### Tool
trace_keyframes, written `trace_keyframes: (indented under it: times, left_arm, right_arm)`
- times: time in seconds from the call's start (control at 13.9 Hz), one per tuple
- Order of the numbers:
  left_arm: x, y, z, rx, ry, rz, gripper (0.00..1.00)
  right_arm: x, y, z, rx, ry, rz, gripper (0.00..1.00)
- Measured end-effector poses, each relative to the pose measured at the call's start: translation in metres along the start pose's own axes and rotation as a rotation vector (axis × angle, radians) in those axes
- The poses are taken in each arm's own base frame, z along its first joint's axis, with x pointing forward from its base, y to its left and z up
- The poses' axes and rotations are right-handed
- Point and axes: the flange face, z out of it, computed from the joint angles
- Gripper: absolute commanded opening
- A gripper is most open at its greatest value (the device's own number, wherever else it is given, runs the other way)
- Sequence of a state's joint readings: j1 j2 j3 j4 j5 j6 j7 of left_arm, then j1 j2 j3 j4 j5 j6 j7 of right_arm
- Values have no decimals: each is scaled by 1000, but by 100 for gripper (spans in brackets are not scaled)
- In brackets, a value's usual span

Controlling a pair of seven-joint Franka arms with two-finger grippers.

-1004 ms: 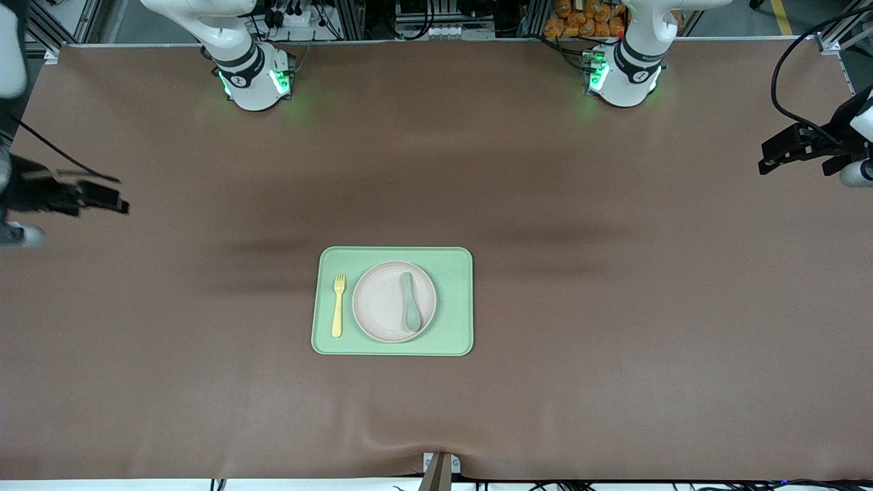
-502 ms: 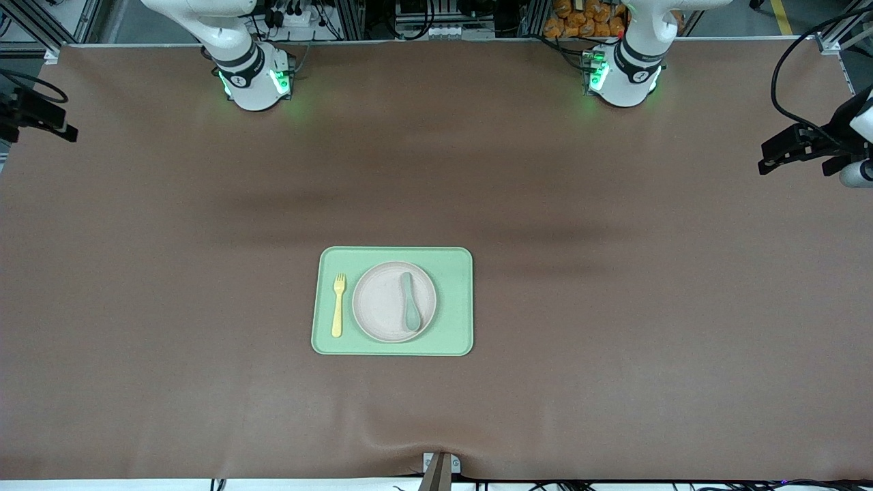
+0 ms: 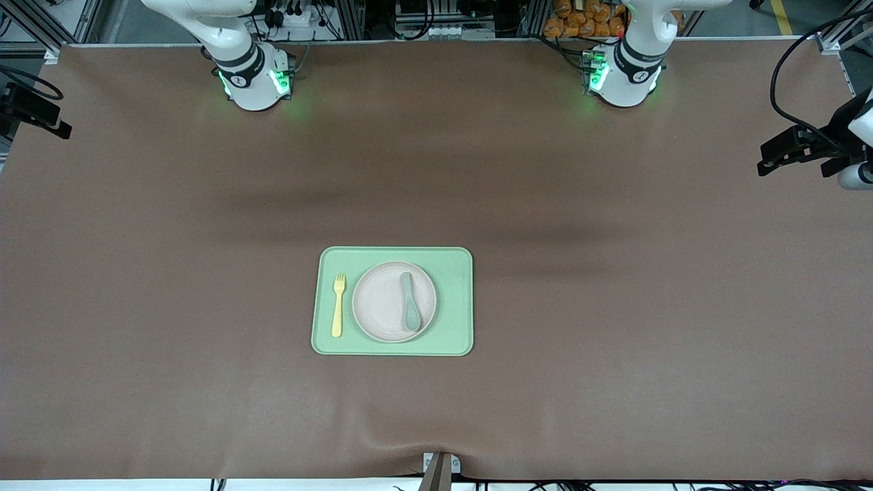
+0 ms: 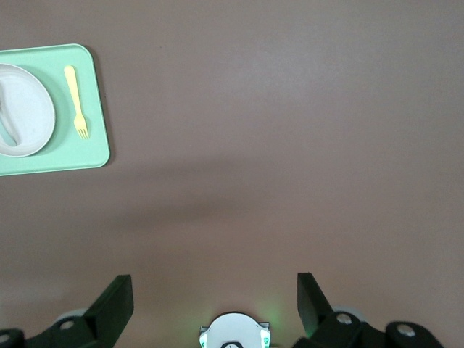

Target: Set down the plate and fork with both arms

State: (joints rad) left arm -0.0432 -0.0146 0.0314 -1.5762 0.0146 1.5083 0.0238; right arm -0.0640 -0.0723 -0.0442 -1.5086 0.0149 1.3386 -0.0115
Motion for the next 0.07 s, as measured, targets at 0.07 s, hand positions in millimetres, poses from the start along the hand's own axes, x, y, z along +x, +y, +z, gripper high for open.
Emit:
trace_keyframes:
  times: [0.07]
  left_arm:
    - [1, 0, 1, 0, -2, 0, 100]
  right_arm:
    - [1, 0, 0, 0, 7, 0, 100]
